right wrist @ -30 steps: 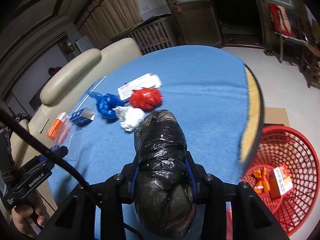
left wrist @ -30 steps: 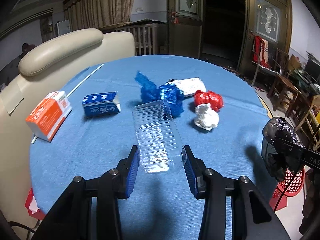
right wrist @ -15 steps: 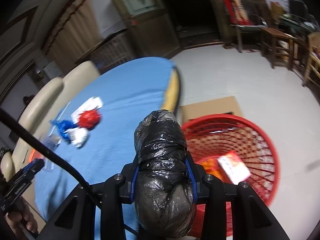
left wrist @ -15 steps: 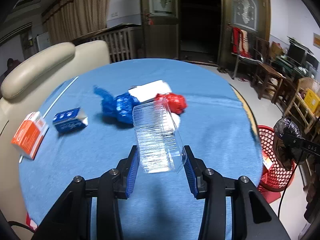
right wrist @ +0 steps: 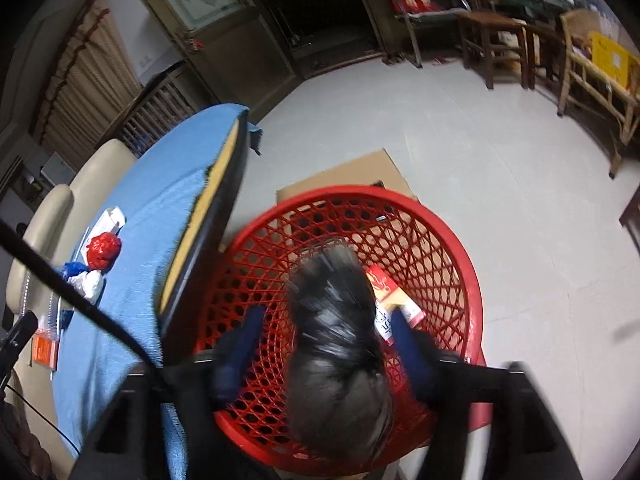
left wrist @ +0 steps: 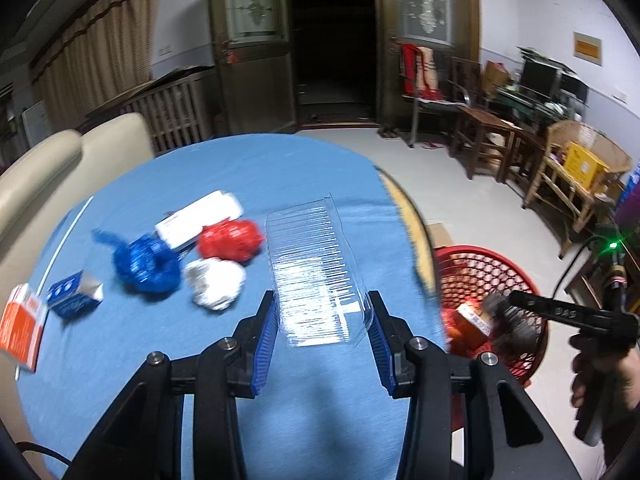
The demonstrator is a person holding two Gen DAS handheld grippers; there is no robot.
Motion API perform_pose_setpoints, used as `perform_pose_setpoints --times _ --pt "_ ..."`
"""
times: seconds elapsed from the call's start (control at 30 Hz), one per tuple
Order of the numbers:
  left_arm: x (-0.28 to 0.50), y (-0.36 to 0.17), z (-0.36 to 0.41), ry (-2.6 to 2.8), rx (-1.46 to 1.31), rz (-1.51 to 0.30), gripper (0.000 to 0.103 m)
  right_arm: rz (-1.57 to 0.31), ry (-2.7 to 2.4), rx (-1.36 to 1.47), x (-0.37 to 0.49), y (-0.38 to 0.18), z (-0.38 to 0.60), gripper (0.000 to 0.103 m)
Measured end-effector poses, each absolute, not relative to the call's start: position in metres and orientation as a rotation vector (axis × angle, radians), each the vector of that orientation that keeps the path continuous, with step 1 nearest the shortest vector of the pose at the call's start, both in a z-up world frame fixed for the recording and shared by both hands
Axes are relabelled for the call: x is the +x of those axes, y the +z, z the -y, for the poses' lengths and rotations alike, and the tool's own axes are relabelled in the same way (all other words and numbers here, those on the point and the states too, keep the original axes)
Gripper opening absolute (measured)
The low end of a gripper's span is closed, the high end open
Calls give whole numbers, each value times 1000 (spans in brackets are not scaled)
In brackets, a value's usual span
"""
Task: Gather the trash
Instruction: 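Drop the black bag into the basket with the right gripper while the left carries the container, then lower the clear plastic container into the red basket and open the left gripper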
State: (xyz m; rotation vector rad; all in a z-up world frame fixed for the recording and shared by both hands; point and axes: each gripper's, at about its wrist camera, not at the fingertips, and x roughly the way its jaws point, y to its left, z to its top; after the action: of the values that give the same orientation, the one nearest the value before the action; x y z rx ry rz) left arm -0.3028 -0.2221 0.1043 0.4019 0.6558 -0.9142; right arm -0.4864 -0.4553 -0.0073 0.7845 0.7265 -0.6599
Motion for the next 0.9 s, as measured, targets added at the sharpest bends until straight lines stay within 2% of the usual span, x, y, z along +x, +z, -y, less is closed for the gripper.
perform_pose_setpoints --times 0.3,0.6,0.63,0.67,0.73,0.9 --pt "-344 104 280 -1084 462 -653 45 -633 -749 797 -521 7 471 76" --pt "-378 80 331 -1202 534 -710 47 -586 -813 826 -549 16 483 76" --pt "-381 77 337 -1224 547 -720 49 -584 -816 828 -550 16 484 76" --pt "-383 73 341 -1232 564 -725 63 -584 -820 831 -550 15 484 76" --pt "-387 66 348 -1230 602 -731 80 -582 -823 834 -552 16 485 76" --pt "-376 66 340 -1200 590 -748 81 -575 -821 821 -550 22 481 76"
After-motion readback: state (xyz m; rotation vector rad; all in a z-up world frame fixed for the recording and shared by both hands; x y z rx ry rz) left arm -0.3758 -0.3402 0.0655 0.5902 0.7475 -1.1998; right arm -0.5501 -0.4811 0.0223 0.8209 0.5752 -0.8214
